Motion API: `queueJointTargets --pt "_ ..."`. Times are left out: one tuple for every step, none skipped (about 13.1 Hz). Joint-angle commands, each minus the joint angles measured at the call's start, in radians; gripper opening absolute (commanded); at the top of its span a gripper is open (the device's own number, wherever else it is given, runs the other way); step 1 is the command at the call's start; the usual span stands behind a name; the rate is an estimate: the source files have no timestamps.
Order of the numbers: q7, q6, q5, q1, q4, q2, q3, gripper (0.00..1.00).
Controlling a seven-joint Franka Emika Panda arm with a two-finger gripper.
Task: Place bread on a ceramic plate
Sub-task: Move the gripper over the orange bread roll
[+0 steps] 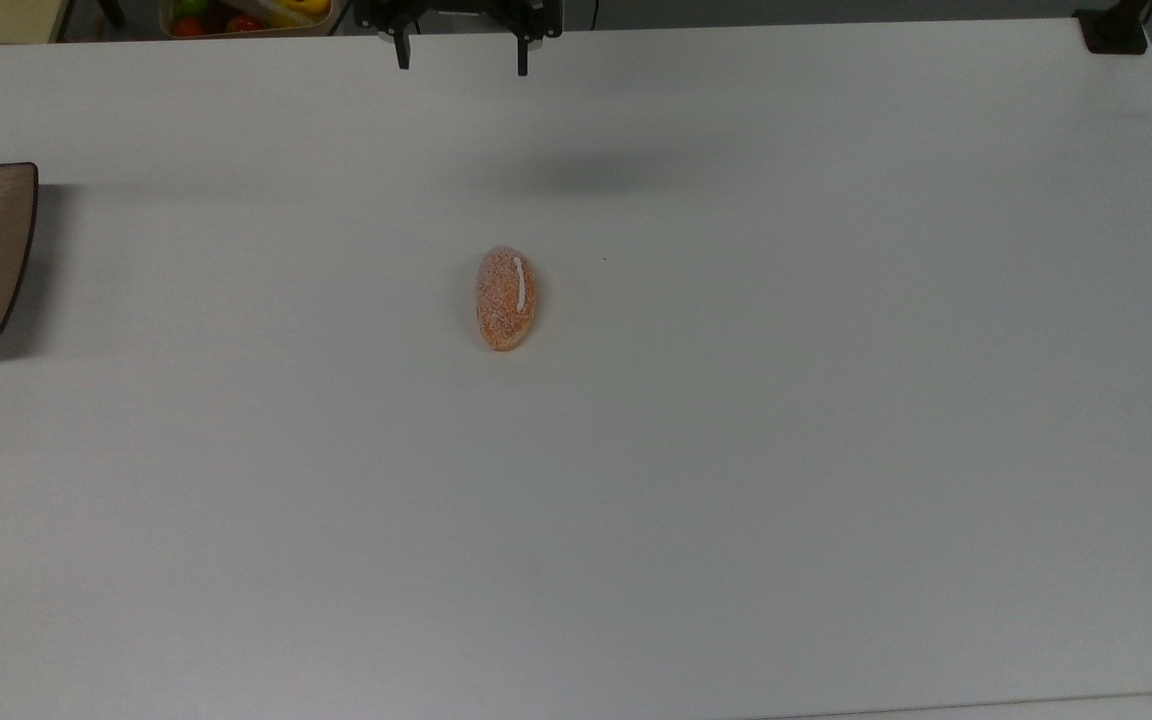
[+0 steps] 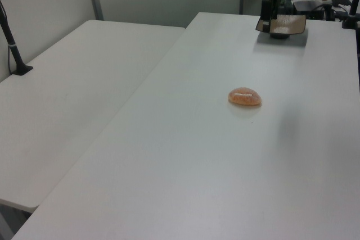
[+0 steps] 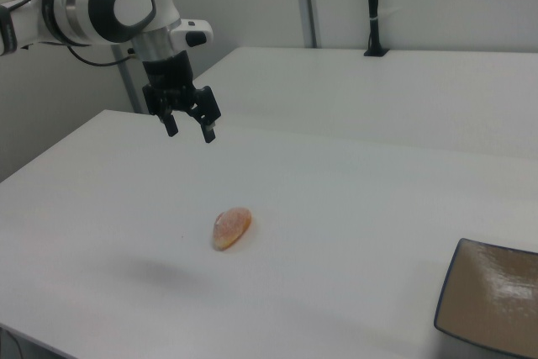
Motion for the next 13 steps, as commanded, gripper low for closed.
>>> queueJointTargets --pt "0.0 0.119 -0.002 -0.002 -0.03 0.012 -0.03 1.0" --pt "0.001 0.153 -0.005 -0.002 -0.034 0.026 -0.039 1.0" --pt "0.003 0.176 -0.011 -0.004 -0.036 0.054 -0.044 1.0" --pt "0.006 0.178 -0.015 -0.005 -0.034 0.078 -0.044 1.0" --pt "0.007 0.185 -0.021 -0.004 -0.036 0.101 -0.044 1.0" --pt "0.006 0.199 -0.022 -0.002 -0.042 0.115 -0.044 1.0" --pt "0.009 0.237 -0.022 -0.002 -0.063 0.127 -0.044 1.0" --pt "0.01 0.259 -0.022 -0.001 -0.067 0.146 -0.044 1.0" --pt "0.01 0.267 -0.022 0.001 -0.067 0.161 -0.044 1.0" --pt "0.01 0.28 -0.024 0.005 -0.067 0.186 -0.044 1.0" --pt "0.01 0.297 -0.03 0.015 -0.08 0.209 -0.039 1.0" --pt "0.013 0.317 -0.047 0.03 -0.105 0.221 -0.037 1.0" --pt "0.013 0.34 -0.051 0.034 -0.125 0.232 -0.036 1.0"
